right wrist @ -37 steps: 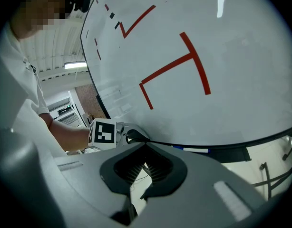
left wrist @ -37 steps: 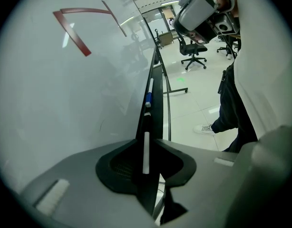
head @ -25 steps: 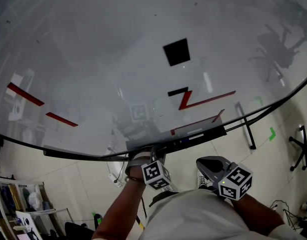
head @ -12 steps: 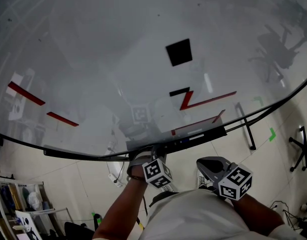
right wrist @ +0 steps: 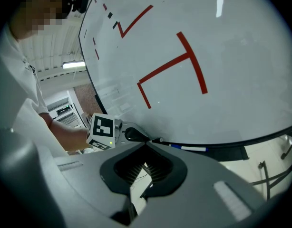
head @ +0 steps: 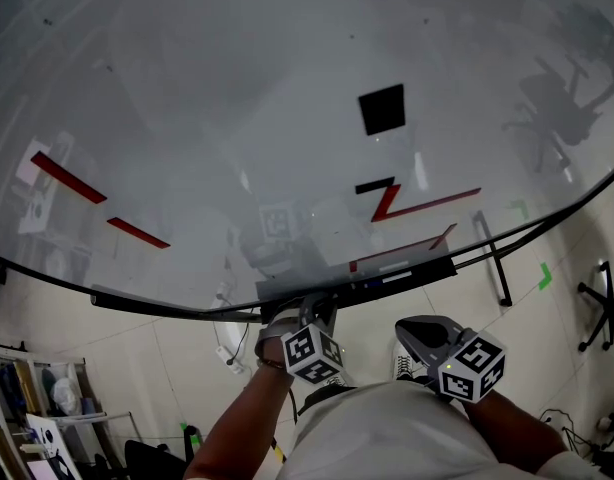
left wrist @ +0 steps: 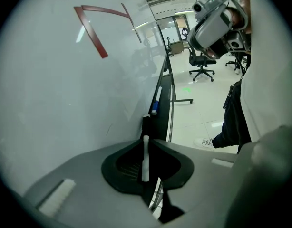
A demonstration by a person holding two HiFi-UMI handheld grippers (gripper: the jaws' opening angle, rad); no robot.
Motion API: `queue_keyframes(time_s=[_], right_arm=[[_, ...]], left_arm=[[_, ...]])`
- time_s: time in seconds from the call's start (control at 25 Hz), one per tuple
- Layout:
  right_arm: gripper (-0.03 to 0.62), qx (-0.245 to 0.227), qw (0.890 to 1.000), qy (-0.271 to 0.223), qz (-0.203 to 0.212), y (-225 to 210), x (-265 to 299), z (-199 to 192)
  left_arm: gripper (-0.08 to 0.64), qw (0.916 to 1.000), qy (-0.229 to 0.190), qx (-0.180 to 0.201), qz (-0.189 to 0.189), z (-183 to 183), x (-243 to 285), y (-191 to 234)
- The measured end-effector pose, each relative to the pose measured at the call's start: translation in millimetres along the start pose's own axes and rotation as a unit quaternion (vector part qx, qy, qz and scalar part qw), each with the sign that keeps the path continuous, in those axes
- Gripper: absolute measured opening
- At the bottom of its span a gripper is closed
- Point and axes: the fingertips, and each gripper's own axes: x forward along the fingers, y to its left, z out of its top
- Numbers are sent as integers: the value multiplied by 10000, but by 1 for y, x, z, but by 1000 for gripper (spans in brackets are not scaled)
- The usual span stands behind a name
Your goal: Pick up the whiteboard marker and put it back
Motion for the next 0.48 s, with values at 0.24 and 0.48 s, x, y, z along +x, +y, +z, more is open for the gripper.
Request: queue_keyframes(time_s=[0.24,0.48], right_arm=[[2,188,9997,-72,116,4,2,4],[2,224,9996,-110,116,4,3,7]], left_arm=[[54,9912,-502,-1173,-352,5,-25,-4],[52,9625,-1067,-2417,-613,10,-42,0]])
